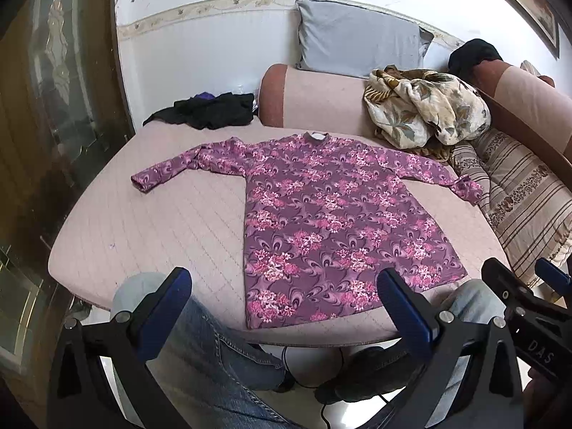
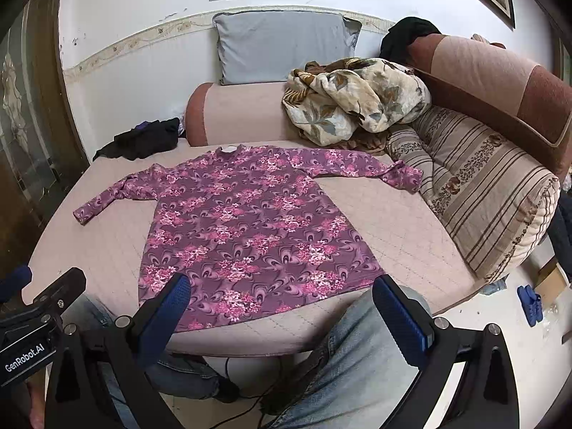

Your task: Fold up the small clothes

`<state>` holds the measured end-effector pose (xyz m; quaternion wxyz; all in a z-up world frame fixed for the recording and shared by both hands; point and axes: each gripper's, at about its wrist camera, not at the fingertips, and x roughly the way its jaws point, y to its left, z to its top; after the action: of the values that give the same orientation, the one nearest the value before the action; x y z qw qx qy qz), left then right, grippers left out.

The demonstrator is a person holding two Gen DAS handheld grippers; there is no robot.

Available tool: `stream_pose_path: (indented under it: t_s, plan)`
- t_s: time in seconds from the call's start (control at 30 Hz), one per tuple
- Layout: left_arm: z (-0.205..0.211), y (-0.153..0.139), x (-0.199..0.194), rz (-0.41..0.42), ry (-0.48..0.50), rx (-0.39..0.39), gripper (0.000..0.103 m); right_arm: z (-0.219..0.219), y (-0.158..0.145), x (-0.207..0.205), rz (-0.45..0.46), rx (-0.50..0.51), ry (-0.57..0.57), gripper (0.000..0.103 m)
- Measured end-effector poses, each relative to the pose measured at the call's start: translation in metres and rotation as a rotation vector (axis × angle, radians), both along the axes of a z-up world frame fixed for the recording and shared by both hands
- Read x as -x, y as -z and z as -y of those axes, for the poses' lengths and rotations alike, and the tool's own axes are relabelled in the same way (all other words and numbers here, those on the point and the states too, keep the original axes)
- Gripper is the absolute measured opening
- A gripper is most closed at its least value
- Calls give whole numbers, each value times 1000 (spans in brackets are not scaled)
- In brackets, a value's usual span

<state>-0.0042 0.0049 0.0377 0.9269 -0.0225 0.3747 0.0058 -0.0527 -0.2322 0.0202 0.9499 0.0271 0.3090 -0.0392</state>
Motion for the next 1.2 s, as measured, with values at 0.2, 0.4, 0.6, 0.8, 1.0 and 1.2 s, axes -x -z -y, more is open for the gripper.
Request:
stream_pose_path:
  t_s: [0.2, 0.4, 0.6, 0.8, 1.0, 1.2]
  plan:
    - [-2, 2, 0, -1, -4, 4, 103, 2, -1, 0, -1, 8, 3, 103]
    - [-3, 3, -1, -5, 0, 1, 103, 2, -3, -1, -2, 12, 6, 103]
    - [-2, 2, -2, -6, -3, 0, 103, 2, -5, -4, -11, 26, 10, 103]
    - [-3, 2, -2, -7, -2, 3, 103, 2, -5, -4, -11, 29, 11, 103]
    - [0, 2, -2, -9, -4, -2, 103, 0, -2, -3, -14, 30, 16, 103]
    - [-2, 5, -3, -15, -10, -6, 103, -2, 1, -2, -19, 28, 20, 103]
